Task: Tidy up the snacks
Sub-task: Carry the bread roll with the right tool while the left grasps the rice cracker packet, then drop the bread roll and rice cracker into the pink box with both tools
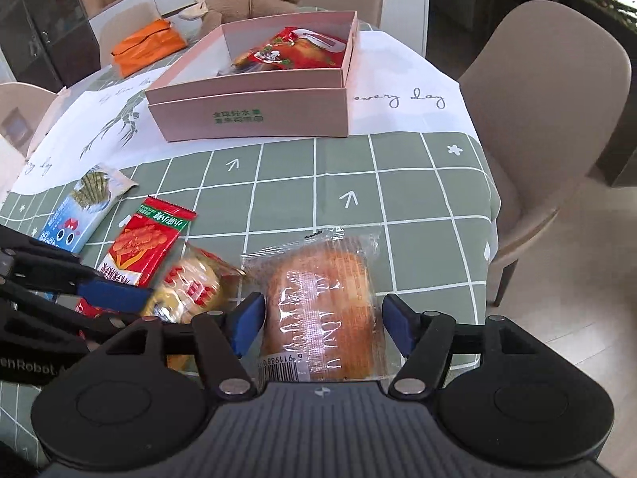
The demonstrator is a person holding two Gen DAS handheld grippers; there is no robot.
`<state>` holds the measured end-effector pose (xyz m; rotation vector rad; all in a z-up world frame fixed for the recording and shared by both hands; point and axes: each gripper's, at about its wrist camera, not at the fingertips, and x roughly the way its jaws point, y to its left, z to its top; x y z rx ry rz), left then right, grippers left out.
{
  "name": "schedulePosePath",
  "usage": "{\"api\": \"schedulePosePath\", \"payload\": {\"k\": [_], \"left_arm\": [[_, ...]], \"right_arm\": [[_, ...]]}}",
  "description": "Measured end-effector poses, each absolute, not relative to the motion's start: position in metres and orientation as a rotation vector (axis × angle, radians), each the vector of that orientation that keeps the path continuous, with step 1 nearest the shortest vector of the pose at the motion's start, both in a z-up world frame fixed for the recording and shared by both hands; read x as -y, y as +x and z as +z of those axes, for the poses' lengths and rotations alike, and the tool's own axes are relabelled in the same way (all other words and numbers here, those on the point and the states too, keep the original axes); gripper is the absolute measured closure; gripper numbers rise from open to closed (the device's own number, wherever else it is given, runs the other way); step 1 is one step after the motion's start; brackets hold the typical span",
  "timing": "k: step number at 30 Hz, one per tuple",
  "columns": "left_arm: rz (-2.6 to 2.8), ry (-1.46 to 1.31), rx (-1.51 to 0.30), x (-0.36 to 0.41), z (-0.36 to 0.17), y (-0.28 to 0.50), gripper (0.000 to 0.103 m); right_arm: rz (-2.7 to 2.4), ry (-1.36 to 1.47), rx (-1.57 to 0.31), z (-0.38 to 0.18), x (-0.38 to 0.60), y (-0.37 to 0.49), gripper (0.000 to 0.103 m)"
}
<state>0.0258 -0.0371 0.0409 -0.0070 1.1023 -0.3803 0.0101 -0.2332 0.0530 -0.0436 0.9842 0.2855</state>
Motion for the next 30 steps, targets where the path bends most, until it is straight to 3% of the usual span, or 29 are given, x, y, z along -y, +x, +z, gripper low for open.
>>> {"api": "schedulePosePath", "payload": {"k": [7, 15, 17, 19, 30], "left_arm": [[-0.298, -0.13, -1.121, -0.01, 0.041, 0.02, 0.062], [-0.302, -0.099, -1.123, 0.003, 0.039, 0.023, 0.06], [-0.305, -0.1, -1.122, 0.003, 0.039, 0.023, 0.06], [-0.307, -0.098, -1.122, 0.004, 0.038, 0.023, 0.06], [-0.34, -0.097, -1.111, 0.007, 0.038, 0.021, 0.062]], "right_arm": [[0.304, -0.124, -0.975, 0.047, 0.214, 0.007, 0.027], [0.357, -0.22, -0.948, 0.049, 0.193, 0.006, 0.026], [0.362, -0.197, -0.945, 0.053, 0.197, 0.006, 0.031], [0.377, -0.163, -0.952, 0.058, 0.202, 0.009, 0.049], [0.411, -0.112, -0.828, 0.109, 0.209, 0.01, 0.052]]}}
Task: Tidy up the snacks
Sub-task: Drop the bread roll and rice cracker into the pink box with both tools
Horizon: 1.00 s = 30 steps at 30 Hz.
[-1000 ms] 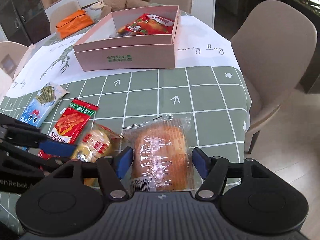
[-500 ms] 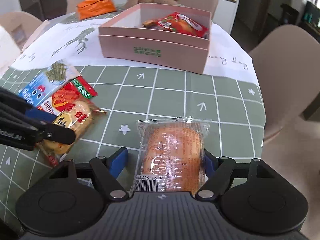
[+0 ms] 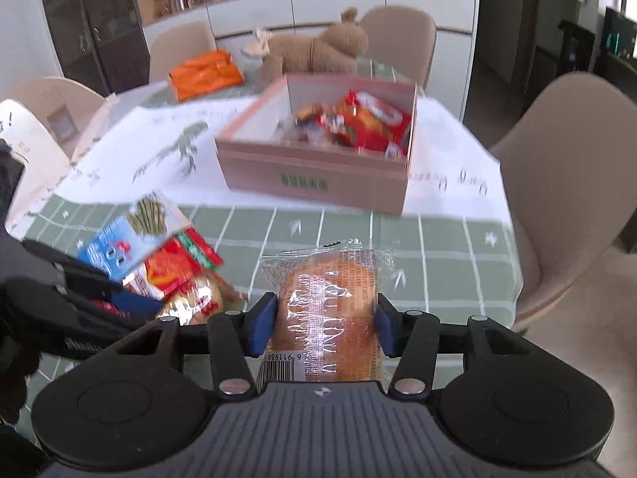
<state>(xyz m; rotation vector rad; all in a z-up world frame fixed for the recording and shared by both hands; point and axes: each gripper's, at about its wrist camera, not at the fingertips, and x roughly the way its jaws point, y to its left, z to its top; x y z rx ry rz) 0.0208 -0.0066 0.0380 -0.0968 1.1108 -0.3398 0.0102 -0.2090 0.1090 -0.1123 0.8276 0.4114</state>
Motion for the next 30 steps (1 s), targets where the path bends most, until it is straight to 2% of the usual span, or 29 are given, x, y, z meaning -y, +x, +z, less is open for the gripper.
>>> {"api": "schedulePosePath", "payload": {"k": [6, 10, 14, 17, 18, 19, 20, 24, 30], "left_arm": [[-0.365, -0.114, -0.984, -0.001, 0.056, 0.009, 0.064], [-0.411, -0.207, -0.864, -0.02, 0.106, 0.024, 0.064], [-0.436, -0.239, -0.713, -0.033, 0.179, 0.081, 0.062], [-0.414, -0.328, -0.715, -0.045, 0.205, 0.144, 0.061], [-0.394, -0.353, -0.702, -0.051, 0.208, 0.161, 0.061], [-0.377, -0.362, -0.705, -0.055, 0.209, 0.172, 0.061], [-0.363, -0.361, -0.71, -0.06, 0.207, 0.178, 0.061], [-0.351, -0.305, -0.743, -0.085, 0.178, 0.153, 0.061], [-0.129, -0.281, -0.94, -0.129, 0.088, 0.1, 0.061]], "right_arm": [[0.377, -0.101, -0.787, 0.126, 0.225, 0.014, 0.052], [0.383, -0.022, -0.765, 0.147, 0.242, 0.022, 0.052], [0.423, 0.006, -0.631, 0.198, 0.241, 0.04, 0.052], [0.427, 0.034, -0.556, 0.234, 0.227, 0.079, 0.052], [0.441, 0.046, -0.545, 0.24, 0.221, 0.096, 0.047], [0.459, 0.041, -0.557, 0.241, 0.214, 0.114, 0.026], [0.442, 0.037, -0.586, 0.238, 0.207, 0.132, 0.02], [0.398, 0.025, -0.662, 0.207, 0.202, 0.146, 0.02], [0.446, -0.038, -0.83, 0.138, 0.188, 0.119, 0.02]]}}
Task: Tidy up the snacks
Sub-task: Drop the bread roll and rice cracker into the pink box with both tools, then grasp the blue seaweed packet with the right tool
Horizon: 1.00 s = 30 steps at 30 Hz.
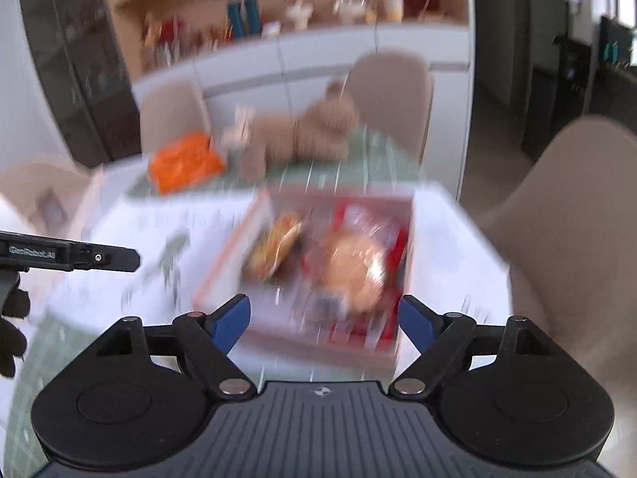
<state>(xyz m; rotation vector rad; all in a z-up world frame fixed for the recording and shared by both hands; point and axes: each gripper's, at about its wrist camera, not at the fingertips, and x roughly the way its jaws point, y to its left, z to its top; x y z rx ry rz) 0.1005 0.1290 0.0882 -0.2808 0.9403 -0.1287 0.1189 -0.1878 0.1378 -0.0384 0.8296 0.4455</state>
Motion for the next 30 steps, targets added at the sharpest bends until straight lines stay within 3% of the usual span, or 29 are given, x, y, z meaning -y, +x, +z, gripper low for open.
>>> {"api": "schedulePosePath", "payload": {"k": [6, 15, 30], "left_arm": [[-0.054, -0.286, -1.004, -0.141, 0.044, 0.054, 0.062], [-0.088, -0.313, -1.018, -0.133, 0.036, 0.026, 0.062], [-0.127, -0.409, -0.984, -0.121, 0.057, 0.004, 0.062]], "right_arm": [[0.606, -0.109, -0.975, 0.083, 0.133, 0.066, 0.02], [0.696, -0.369, -0.974, 0.055, 0.061, 0.02, 0.02], [0.501, -0.397, -0.91, 0.059, 0.116, 0.028, 0.02]]}}
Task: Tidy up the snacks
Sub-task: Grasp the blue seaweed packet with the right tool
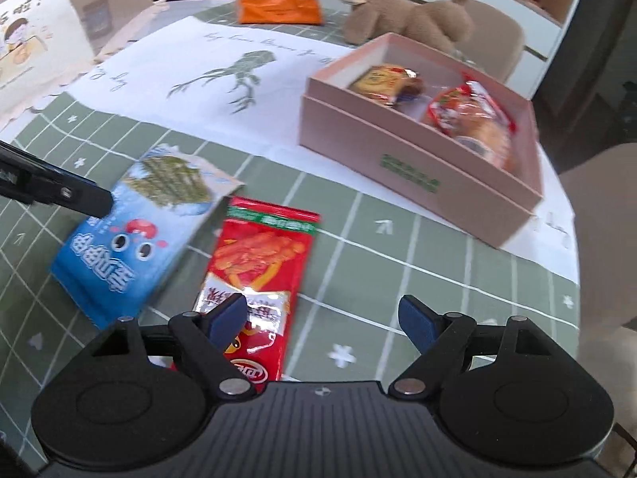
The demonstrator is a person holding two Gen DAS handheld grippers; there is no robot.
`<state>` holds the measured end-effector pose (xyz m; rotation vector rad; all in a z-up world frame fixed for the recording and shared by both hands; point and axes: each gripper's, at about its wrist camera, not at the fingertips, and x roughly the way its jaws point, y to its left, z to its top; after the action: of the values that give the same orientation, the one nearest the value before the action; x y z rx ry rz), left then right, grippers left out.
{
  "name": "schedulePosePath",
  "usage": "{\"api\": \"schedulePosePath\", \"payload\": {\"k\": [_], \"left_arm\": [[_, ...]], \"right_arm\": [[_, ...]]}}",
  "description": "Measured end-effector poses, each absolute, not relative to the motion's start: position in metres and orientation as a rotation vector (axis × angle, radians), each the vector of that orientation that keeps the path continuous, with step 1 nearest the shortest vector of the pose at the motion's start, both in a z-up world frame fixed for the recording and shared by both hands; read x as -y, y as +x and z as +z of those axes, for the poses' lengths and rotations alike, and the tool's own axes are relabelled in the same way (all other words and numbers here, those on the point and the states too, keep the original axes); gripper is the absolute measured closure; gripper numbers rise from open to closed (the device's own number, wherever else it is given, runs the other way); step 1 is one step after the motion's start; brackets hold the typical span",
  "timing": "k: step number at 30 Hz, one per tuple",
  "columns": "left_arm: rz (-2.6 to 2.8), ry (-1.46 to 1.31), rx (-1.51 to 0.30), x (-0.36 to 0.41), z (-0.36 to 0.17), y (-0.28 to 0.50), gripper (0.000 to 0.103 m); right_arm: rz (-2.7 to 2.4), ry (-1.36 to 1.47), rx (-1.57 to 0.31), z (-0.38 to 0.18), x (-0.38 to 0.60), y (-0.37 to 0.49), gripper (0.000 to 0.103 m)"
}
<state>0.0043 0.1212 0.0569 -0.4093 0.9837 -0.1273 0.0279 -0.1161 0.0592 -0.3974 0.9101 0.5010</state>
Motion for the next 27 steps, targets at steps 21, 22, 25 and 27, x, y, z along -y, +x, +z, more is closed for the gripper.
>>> {"api": "schedulePosePath", "payload": {"k": [21, 22, 25, 27], "left_arm": [[0.169, -0.389, -0.868, -0.164, 0.089, -0.023, 0.062], [0.181, -0.386, -0.861, -0.165, 0.091, -0.026, 0.062], [0.209, -0.358, -0.847, -0.164, 0.094, -0.032, 0.062], [0.227, -0.337, -0.845, -0.163, 0.094, -0.034, 0.062]], "right_arm": [[0.803, -0.254, -1.053, 0.079, 0.024, 0.021, 0.02], [0.789, -0.29, -1.058, 0.075, 0.015, 0.021, 0.02], [0.756, -0.356, -1.091, 0.062, -0.008, 0.024, 0.02], [0.739, -0.388, -1.064, 0.06, -0.016, 0.024, 0.016]]}}
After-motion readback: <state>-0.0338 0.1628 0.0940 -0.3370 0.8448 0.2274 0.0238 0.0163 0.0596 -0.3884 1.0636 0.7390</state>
